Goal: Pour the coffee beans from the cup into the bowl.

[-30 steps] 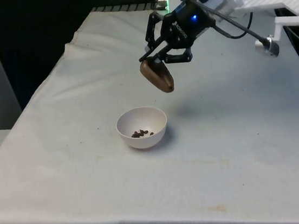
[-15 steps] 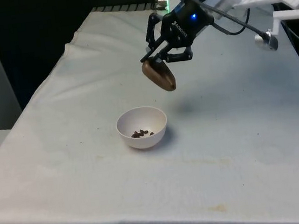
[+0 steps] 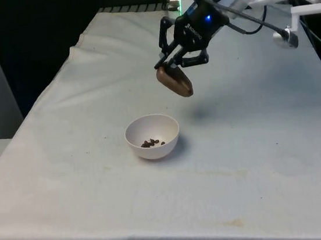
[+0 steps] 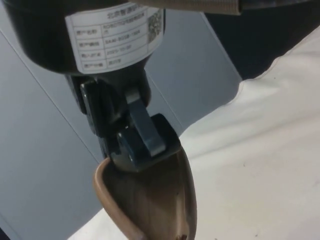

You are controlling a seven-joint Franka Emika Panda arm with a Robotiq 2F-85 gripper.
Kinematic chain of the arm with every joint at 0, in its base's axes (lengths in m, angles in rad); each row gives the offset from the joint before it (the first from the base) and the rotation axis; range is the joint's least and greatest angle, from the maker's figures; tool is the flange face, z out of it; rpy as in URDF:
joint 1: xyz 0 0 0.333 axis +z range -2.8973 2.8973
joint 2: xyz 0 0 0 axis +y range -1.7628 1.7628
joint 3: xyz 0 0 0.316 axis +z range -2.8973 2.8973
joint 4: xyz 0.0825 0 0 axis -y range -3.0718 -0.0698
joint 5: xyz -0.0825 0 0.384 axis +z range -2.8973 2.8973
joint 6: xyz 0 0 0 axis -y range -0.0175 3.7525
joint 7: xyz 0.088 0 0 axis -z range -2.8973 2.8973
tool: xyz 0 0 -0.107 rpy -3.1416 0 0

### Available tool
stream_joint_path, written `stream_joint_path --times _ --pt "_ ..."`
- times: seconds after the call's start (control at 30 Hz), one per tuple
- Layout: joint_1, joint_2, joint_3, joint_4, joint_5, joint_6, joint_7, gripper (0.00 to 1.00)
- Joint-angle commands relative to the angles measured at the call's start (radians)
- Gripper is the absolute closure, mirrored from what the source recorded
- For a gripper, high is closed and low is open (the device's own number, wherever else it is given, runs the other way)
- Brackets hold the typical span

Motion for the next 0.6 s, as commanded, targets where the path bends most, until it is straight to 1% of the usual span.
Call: stream_joint_path --times 0.0,0.03,0.3,0.33,0.37,0.47,0.57 --pt "0.000 0.000 0.000 0.000 0.000 0.000 0.000 1.00" --pt "-0.011 -0.008 0.005 -0.016 0.015 0.032 -0.020 1.00" --pt "-0.011 -0.011 -0.003 -0.034 0.060 0.074 -0.078 1.00" --pt "-0.001 -0.003 -0.009 -0.022 0.047 0.051 -0.063 1.00" --pt "-0.011 -0.011 -0.005 -0.037 0.071 0.083 -0.094 1.00" --pt "-0.011 -0.011 -0.006 -0.040 0.081 0.091 -0.107 1.00" --pt "-0.011 -0.010 -0.009 -0.044 0.103 0.105 -0.137 1.00"
